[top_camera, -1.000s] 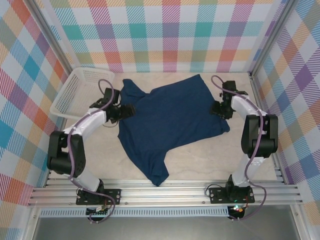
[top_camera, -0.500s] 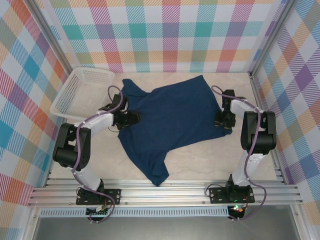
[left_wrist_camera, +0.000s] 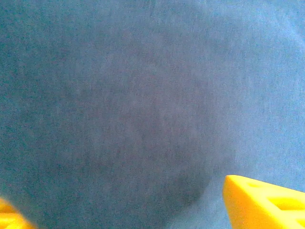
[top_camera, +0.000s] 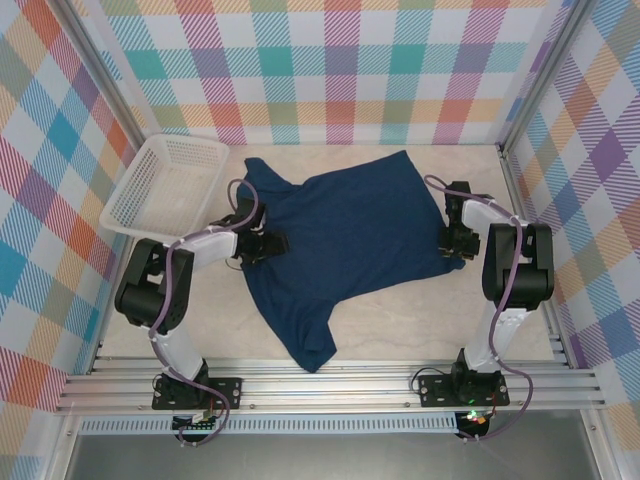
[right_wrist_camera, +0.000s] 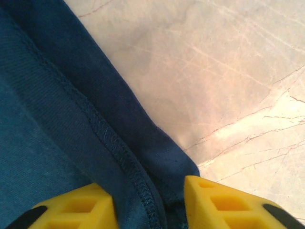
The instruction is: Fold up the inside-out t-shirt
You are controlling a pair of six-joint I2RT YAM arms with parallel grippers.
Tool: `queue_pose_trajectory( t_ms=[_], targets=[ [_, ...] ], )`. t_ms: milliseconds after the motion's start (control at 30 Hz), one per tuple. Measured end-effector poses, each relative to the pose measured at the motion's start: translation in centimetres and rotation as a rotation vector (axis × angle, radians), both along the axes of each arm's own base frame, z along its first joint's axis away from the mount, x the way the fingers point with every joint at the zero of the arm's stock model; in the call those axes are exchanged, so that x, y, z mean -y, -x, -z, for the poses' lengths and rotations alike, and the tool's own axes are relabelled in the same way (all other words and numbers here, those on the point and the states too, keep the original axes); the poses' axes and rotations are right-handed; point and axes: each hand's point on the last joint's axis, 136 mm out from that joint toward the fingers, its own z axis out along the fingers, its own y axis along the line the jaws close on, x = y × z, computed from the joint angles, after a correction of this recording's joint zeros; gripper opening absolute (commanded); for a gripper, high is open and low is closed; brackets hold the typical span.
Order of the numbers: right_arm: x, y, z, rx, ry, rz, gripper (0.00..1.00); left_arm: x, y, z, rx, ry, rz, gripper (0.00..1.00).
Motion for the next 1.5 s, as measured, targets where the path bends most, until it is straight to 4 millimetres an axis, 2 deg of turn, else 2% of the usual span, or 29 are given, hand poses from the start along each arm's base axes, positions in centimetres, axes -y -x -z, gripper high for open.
queue_pose_trajectory(
  t_ms=[67, 200, 333, 467, 567, 633, 733, 833, 900, 967, 1000, 1133, 1200, 1233, 1500],
  targets=[
    [0.1, 0.2, 0.4, -0.016, 0.005, -0.006, 0.26, -0.3, -1.3, -0.1, 0.009, -0.006, -0.011, 0.78],
    [-0.6, 0.1, 0.4, -0.016, -0.01, -0.018, 0.21, -1.9, -4.6, -0.3, 0.02, -0.016, -0.052, 0.79],
    [-2.7, 0.5, 0.4, -0.018, -0.087, -0.043, 0.2, -4.4, -8.0, -0.6, 0.032, -0.062, -0.092, 0.79],
    [-5.7, 2.0, 0.4, -0.034, -0.167, -0.082, 0.21, -7.0, -9.4, -1.3, 0.027, -0.121, -0.127, 0.8],
    [-6.5, 2.9, 0.1, -0.044, -0.165, -0.102, 0.29, -7.8, -9.8, -2.5, 0.042, -0.138, -0.131, 0.8],
    [-6.0, 3.2, -0.6, -0.038, -0.136, -0.102, 0.34, -7.7, -9.3, -3.2, 0.052, -0.13, -0.13, 0.81],
    [-5.5, 3.3, -2.1, -0.007, -0.076, -0.115, 0.41, -6.3, -6.3, -5.0, 0.079, -0.088, -0.1, 0.82],
    [-5.8, 3.8, -3.3, 0.019, -0.036, -0.148, 0.46, -3.0, -2.1, -6.7, 0.106, -0.027, -0.027, 0.82],
    [-6.0, 4.3, -3.2, 0.017, -0.021, -0.164, 0.47, -0.4, 0.8, -7.0, 0.103, 0.017, 0.041, 0.81],
    [-6.2, 4.8, -2.6, -0.002, -0.009, -0.179, 0.48, 1.8, 3.6, -5.9, 0.065, 0.058, 0.101, 0.81],
    [-6.1, 4.9, -2.3, -0.012, -0.003, -0.183, 0.48, 2.3, 4.7, -5.1, 0.04, 0.068, 0.115, 0.81],
    [-5.8, 4.7, -0.7, -0.047, 0.022, -0.19, 0.46, 2.6, 8.5, -1.1, -0.093, 0.081, 0.126, 0.81],
    [-5.5, 4.7, 0.2, -0.07, 0.044, -0.197, 0.42, 2.9, 8.9, 0.1, -0.127, 0.082, 0.125, 0.8],
    [-5.2, 4.7, 0.4, -0.081, 0.06, -0.2, 0.4, 3.1, 8.6, 0.0, -0.12, 0.092, 0.123, 0.8],
    [-2.6, 3.6, -0.4, -0.071, 0.169, -0.169, 0.32, 3.7, 7.1, 0.1, -0.048, 0.115, 0.126, 0.8]
  ],
)
